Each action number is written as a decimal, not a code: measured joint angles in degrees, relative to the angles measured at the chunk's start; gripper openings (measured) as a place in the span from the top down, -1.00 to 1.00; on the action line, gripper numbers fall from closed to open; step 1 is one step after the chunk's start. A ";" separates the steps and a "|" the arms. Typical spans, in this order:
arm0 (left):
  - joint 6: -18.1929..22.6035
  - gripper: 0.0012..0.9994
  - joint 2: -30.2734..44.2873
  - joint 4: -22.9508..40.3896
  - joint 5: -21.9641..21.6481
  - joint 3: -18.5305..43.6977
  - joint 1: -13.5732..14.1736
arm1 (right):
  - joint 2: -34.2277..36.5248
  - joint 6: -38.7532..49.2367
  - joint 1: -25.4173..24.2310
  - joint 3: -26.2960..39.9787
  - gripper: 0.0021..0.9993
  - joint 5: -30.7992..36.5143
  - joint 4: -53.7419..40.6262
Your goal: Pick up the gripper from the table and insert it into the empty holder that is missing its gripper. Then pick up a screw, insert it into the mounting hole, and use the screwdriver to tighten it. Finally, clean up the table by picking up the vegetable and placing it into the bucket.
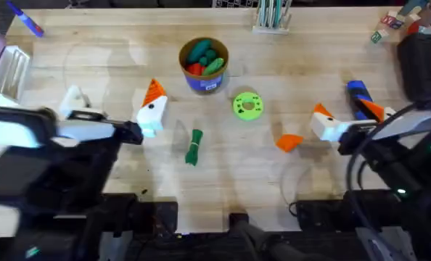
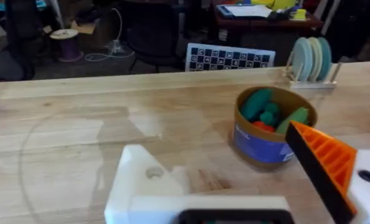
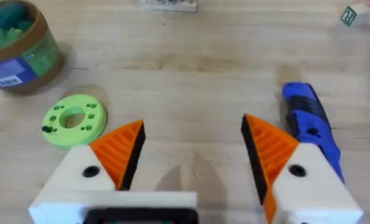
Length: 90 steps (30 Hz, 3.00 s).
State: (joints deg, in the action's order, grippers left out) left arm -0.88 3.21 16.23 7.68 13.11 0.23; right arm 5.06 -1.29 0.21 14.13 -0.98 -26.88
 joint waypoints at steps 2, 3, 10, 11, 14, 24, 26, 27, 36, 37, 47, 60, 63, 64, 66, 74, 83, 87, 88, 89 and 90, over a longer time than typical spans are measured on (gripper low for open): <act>0.02 -0.97 3.46 6.18 1.51 7.85 0.00 | 3.69 0.03 0.00 6.94 -0.87 -0.12 -6.58; -0.05 -0.97 5.61 9.93 2.18 11.89 0.00 | 5.81 0.06 0.00 11.07 -0.87 -0.15 -9.72; -0.02 -0.97 25.32 31.58 5.55 34.21 0.00 | 18.64 1.35 0.00 32.23 -0.87 -0.19 -21.18; -0.02 -0.97 28.23 31.98 6.04 35.62 0.00 | 19.84 1.64 0.00 33.13 -0.87 -0.19 -21.15; -0.05 -0.97 35.17 32.28 6.61 37.37 0.00 | 22.00 2.09 0.00 33.61 -0.87 -0.19 -20.94; -0.21 -0.97 48.29 33.95 7.15 37.39 0.00 | 22.69 3.96 0.00 33.61 -0.87 -0.19 -20.96; -0.40 -0.94 49.21 33.10 7.34 37.39 0.00 | 22.69 4.28 0.00 33.61 -0.87 -0.19 -20.96; -0.57 -0.79 49.36 32.41 7.43 37.39 0.00 | 22.69 4.32 0.00 33.61 -0.87 -0.19 -20.96; 0.41 -0.45 44.99 26.53 10.74 37.39 0.00 | 22.69 4.34 0.00 33.61 -0.87 -0.19 -22.09; 0.42 -0.71 44.19 25.60 11.47 37.39 0.00 | 22.69 4.34 0.00 33.61 -0.87 -0.19 -22.07; 0.35 -0.97 40.57 11.76 21.44 37.41 0.00 | 22.69 4.34 0.00 33.61 -0.87 -0.19 -22.07; -3.74 -0.98 40.82 16.54 20.93 37.41 0.00 | 22.69 4.34 0.00 33.61 -0.87 -0.19 -22.07; -2.57 -0.97 41.84 14.57 20.85 37.41 0.03 | 22.69 4.34 0.00 33.61 -0.87 -0.19 -22.09; -2.20 -0.97 42.23 14.24 20.76 37.39 0.24 | 22.69 4.34 0.00 33.61 -0.87 -0.19 -22.09; -1.16 -0.97 41.96 13.50 20.76 36.81 0.80 | 22.69 4.34 0.00 33.61 -0.87 -0.19 -22.09; 0.53 -0.97 16.47 3.32 20.37 20.25 2.64 | 22.69 4.34 0.00 33.61 -0.87 -0.19 -22.09; -3.20 -0.97 5.03 -18.89 20.33 -2.36 3.14 | 22.69 4.34 0.00 33.61 -0.87 -0.19 -22.09; -5.88 -0.97 0.44 -27.58 20.33 -11.02 4.19 | 22.69 4.34 0.00 33.61 -0.87 -0.19 -22.09; -6.68 -0.97 -0.82 -27.08 20.33 -12.04 4.48 | 22.69 4.34 0.00 33.61 -0.87 -0.19 -22.09; -7.24 -0.97 -1.73 -26.74 20.33 -12.70 4.73 | 22.69 4.34 0.00 33.61 -0.87 -0.19 -22.09; -8.00 -0.97 -2.35 -26.27 20.25 -12.79 5.12 | 22.69 4.34 0.00 33.61 -0.87 -0.19 -22.09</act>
State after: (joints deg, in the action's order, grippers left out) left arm -8.87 0.86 -10.04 27.94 0.32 5.35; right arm 27.75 3.05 0.21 47.75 -1.17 -48.97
